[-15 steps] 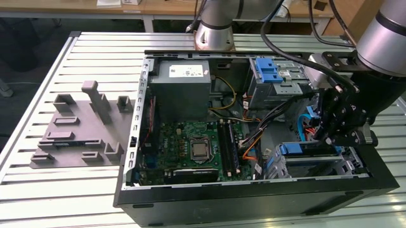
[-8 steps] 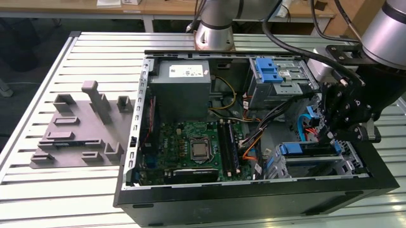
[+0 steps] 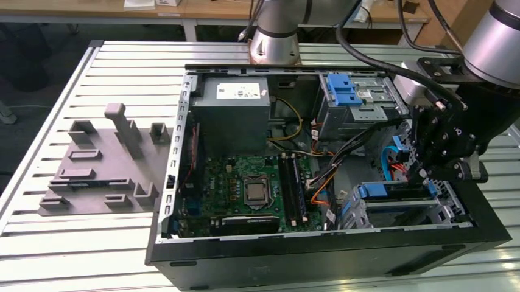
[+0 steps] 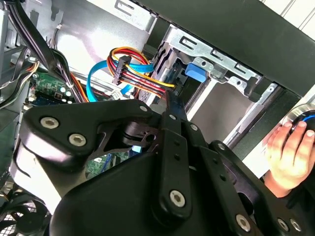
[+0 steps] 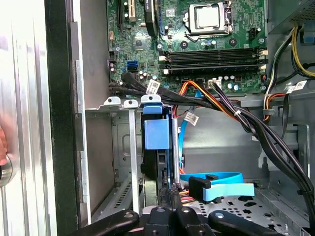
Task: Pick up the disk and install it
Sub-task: 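Insert the second disk wire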
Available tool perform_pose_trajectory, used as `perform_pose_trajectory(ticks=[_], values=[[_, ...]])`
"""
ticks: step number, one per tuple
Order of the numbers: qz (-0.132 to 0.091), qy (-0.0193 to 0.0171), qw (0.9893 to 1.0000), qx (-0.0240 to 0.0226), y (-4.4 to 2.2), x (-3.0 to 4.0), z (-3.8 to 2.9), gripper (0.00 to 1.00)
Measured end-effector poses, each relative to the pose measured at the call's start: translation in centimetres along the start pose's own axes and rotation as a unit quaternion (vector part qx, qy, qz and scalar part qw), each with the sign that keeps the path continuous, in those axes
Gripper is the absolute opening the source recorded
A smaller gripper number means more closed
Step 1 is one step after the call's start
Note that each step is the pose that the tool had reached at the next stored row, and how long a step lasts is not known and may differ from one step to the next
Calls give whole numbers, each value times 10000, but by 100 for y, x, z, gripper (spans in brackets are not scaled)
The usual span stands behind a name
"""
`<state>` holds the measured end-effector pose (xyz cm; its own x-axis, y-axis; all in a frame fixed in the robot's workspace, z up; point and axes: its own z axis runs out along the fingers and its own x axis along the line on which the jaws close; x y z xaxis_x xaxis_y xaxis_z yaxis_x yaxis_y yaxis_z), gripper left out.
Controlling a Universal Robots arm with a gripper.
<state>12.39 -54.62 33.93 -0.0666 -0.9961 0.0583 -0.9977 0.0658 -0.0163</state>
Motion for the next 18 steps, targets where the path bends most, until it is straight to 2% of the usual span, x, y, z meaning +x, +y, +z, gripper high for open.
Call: perform_pose_trajectory(ticks=[9,15,18], values=[[0,-1,10000,0,6,1,0,11],[1,-1,10000,11,75,5,-1,11],[0,-1,10000,12,78,6,-2,11]])
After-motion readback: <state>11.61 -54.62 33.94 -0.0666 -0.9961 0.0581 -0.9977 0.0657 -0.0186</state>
